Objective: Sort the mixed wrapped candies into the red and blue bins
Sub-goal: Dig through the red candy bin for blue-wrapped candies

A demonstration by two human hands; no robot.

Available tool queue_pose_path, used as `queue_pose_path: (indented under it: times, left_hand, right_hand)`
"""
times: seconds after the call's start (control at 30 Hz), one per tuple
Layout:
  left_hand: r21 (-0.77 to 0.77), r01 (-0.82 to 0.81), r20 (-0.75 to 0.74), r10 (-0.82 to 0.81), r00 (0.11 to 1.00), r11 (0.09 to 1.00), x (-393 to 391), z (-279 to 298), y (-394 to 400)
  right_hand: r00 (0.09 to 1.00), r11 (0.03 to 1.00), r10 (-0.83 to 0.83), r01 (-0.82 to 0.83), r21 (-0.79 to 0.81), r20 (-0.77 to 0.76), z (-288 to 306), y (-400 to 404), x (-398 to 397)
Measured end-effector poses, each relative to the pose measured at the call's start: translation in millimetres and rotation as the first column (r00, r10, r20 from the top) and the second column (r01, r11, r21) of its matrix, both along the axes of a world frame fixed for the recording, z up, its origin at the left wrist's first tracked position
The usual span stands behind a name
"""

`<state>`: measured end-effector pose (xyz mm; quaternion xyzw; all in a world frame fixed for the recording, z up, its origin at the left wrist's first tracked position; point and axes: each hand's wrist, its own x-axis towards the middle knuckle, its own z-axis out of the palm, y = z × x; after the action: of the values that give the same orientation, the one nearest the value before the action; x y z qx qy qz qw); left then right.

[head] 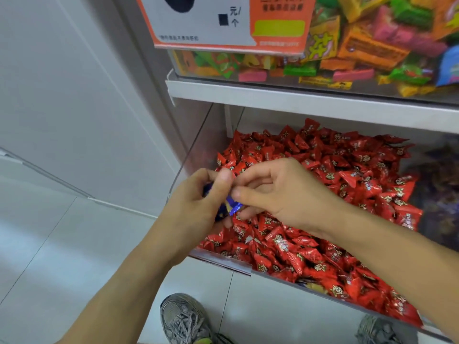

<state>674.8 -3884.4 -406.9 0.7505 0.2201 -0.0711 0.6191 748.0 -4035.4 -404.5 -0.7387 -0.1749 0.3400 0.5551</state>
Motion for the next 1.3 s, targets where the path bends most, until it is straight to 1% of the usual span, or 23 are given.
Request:
queue_pose_path:
  times: [0.07, 0.1, 0.17, 0.2, 0.23, 0.27, 0.33, 0.37, 0.43, 0.5, 0.6, 0.7, 0.73, 0.77, 0.83, 0.87, 0.9, 0.93, 0.97, 1.07, 1.17, 1.23, 1.3]
  left_hand:
    - [0.093, 0.002, 0.092, -0.011, 0.996, 0.996, -6.1, 1.5, -0.2]
    - [0.182, -0.014, 0.137, -0.011, 0.991, 0.983, -10.2, 1.5, 0.4]
    - [0.384, -0.075, 0.22, -0.013, 0.975, 0.92, -20.4, 2.8, 3.9]
    - [0.453, -0.111, 0.251, -0.007, 0.968, 0.884, -25.2, 5.3, 5.9]
    - [0.482, -0.139, 0.274, 0.002, 0.962, 0.865, -29.1, 8.3, 8.2]
    - [0.476, -0.158, 0.286, 0.018, 0.958, 0.865, -32.3, 11.0, 10.3]
    - [0.431, -0.172, 0.28, 0.05, 0.959, 0.886, -37.4, 14.5, 14.1]
    - [0.429, -0.157, 0.268, 0.04, 0.962, 0.889, -38.8, 15.3, 14.9]
    - [0.464, -0.095, 0.235, -0.019, 0.972, 0.881, -41.1, 15.9, 16.8]
    - [0.471, -0.062, 0.214, -0.046, 0.976, 0.88, -42.7, 17.4, 20.5]
    - [0.44, -0.027, 0.205, -0.071, 0.976, 0.897, -46.9, 21.2, 25.8]
    - [0.451, 0.007, 0.191, -0.104, 0.976, 0.893, -51.7, 22.5, 29.9]
    - [0.454, 0.011, 0.186, -0.107, 0.977, 0.891, -52.8, 22.2, 31.2]
    - [0.457, 0.014, 0.181, -0.108, 0.978, 0.889, -53.6, 21.5, 32.3]
    - [0.464, 0.023, 0.17, -0.115, 0.979, 0.885, -55.1, 20.8, 33.7]
    - [0.466, 0.026, 0.168, -0.117, 0.979, 0.884, -55.6, 21.1, 34.4]
    - [0.468, 0.028, 0.167, -0.119, 0.979, 0.883, -55.7, 20.8, 35.3]
    - [0.471, 0.031, 0.164, -0.121, 0.979, 0.882, -56.3, 21.0, 35.6]
    - [0.474, 0.036, 0.159, -0.126, 0.979, 0.88, -56.5, 21.1, 36.0]
    - [0.48, 0.047, 0.152, -0.136, 0.979, 0.876, -56.7, 20.3, 37.1]
    - [0.49, 0.047, 0.151, -0.138, 0.979, 0.871, -57.0, 18.7, 39.9]
    - [0.501, 0.051, 0.143, -0.141, 0.98, 0.864, -57.2, 18.5, 40.9]
    - [0.505, 0.053, 0.143, -0.145, 0.979, 0.861, -57.2, 18.6, 40.6]
  right_hand:
    - [0.972, 0.986, 0.135, -0.112, -0.123, 0.191, 0.5, -1.6, 1.8]
    - [0.928, 0.973, 0.176, -0.114, -0.201, 0.329, 0.9, -3.4, 6.8]
    - [0.757, 0.952, 0.2, 0.001, -0.306, 0.622, 0.0, -1.0, 20.1]
    - [0.654, 0.944, 0.232, 0.027, -0.329, 0.72, -2.8, 5.2, 25.2]
    - [0.562, 0.929, 0.31, -0.007, -0.37, 0.767, -7.6, 13.8, 28.4]
    - [0.48, 0.89, 0.431, -0.083, -0.449, 0.764, -14.4, 24.0, 29.7]
    - [0.322, 0.737, 0.672, -0.204, -0.645, 0.666, -35.1, 40.9, 27.7]
    - [0.268, 0.661, 0.747, -0.211, -0.72, 0.608, -45.0, 42.4, 27.7]
    - [0.217, 0.609, 0.79, -0.169, -0.775, 0.574, -52.8, 29.9, 29.4]
    - [0.226, 0.591, 0.798, -0.121, -0.797, 0.558, -46.1, 11.1, 32.4]
    - [0.27, 0.499, 0.843, -0.066, -0.864, 0.466, -32.6, -11.1, 33.5]
    - [0.357, 0.454, 0.83, 0.015, -0.891, 0.429, -22.3, -13.6, 30.0]
    - [0.363, 0.47, 0.814, 0.05, -0.881, 0.455, -19.0, -8.7, 29.2]
    - [0.337, 0.502, 0.799, 0.085, -0.861, 0.499, -17.4, -1.5, 29.1]
    - [0.274, 0.624, 0.741, 0.057, -0.779, 0.613, -20.1, 16.5, 27.6]
    - [0.304, 0.691, 0.694, -0.024, -0.723, 0.653, -22.7, 26.3, 25.7]
    - [0.378, 0.726, 0.664, -0.12, -0.677, 0.645, -25.1, 35.5, 23.7]
    - [0.449, 0.72, 0.671, -0.206, -0.663, 0.59, -28.2, 43.3, 22.6]
    - [0.487, 0.687, 0.701, -0.263, -0.677, 0.522, -31.9, 49.2, 22.8]
    - [0.472, 0.584, 0.773, -0.266, -0.767, 0.424, -40.3, 56.1, 26.4]
    - [0.387, 0.499, 0.835, -0.236, -0.834, 0.391, -43.2, 56.3, 30.0]
    - [0.377, 0.504, 0.834, -0.224, -0.834, 0.403, -46.8, 55.9, 30.9]
    - [0.412, 0.57, 0.785, -0.189, -0.799, 0.463, -51.8, 56.1, 32.2]
